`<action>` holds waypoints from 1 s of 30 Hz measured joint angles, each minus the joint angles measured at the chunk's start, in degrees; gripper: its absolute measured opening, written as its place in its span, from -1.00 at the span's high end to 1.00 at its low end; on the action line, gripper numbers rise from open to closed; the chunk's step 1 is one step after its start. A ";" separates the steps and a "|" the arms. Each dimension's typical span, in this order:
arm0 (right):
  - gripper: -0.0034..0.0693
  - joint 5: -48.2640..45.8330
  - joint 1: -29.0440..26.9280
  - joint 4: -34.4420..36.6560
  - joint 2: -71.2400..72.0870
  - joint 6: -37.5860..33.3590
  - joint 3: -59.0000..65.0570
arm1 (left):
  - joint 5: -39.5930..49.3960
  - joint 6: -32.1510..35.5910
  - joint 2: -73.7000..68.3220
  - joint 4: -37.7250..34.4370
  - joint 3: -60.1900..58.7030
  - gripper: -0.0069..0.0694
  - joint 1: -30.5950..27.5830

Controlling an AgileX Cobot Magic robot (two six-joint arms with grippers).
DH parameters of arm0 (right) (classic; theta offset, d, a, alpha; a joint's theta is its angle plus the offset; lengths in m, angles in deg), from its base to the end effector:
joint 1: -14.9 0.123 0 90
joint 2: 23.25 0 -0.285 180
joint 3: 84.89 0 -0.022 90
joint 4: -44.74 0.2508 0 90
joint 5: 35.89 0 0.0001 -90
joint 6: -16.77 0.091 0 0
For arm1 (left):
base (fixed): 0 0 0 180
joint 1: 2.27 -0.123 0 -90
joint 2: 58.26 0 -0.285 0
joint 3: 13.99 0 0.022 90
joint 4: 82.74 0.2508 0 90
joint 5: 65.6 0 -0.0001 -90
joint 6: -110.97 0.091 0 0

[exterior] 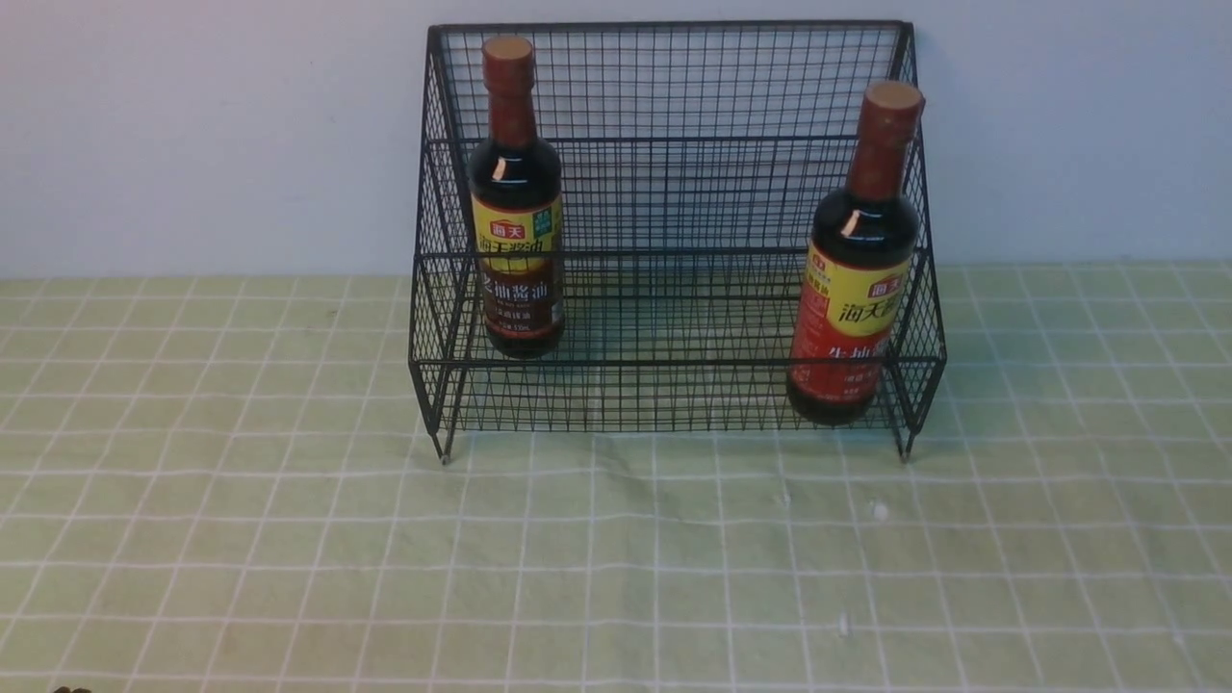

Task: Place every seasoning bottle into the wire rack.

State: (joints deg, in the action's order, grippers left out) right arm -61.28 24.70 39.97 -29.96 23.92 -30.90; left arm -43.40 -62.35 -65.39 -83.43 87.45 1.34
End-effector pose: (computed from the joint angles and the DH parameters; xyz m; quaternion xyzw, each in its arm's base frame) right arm 0.0160 -0.0005 0.3044 -0.0284 0.6815 0.0684 0.7281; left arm 0.0521 -0.0037 0.1711 0.0693 0.8055 0.0106 0.5885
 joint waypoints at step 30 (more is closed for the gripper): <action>0.94 3.10 -10.97 -1.93 -0.08 -0.14 24.22 | -0.04 0.00 0.00 -0.02 0.00 0.84 0.00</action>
State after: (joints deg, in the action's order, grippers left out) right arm -58.18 13.73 38.04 -30.04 23.78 -6.68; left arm -43.44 -62.35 -65.39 -83.45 87.45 1.34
